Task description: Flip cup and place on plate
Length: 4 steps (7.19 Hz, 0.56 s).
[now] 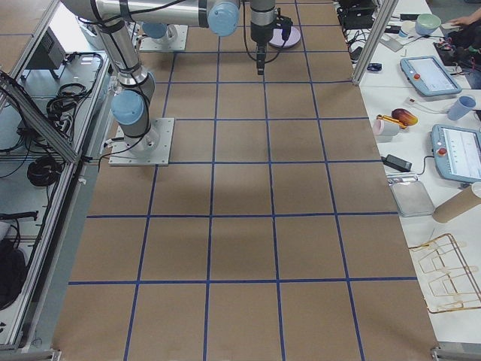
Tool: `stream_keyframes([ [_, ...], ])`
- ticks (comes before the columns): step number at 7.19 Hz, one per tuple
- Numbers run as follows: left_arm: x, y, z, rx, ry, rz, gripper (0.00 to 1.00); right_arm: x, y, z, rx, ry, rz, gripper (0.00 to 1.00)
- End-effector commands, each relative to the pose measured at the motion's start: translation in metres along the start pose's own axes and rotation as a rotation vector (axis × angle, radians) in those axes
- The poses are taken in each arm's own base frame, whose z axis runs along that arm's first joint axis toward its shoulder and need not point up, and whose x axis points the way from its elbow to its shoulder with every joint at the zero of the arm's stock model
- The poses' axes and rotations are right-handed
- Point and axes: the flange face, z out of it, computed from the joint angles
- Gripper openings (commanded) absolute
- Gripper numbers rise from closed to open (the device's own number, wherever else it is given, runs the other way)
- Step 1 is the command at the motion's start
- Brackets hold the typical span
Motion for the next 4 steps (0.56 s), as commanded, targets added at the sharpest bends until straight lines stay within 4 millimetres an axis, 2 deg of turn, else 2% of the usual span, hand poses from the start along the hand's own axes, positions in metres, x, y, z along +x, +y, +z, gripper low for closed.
stream_keyframes([
  [1,-0.0005,-0.0002,0.0,0.0,0.001,-0.001,1.0,0.0,-0.0003,0.0005,-0.001,0.0,0.0,1.0],
  [4,-0.0009,-0.0008,0.0007,0.0,-0.004,-0.001,1.0,0.0,-0.0003,0.0005,-0.001,0.0,0.0,1.0],
])
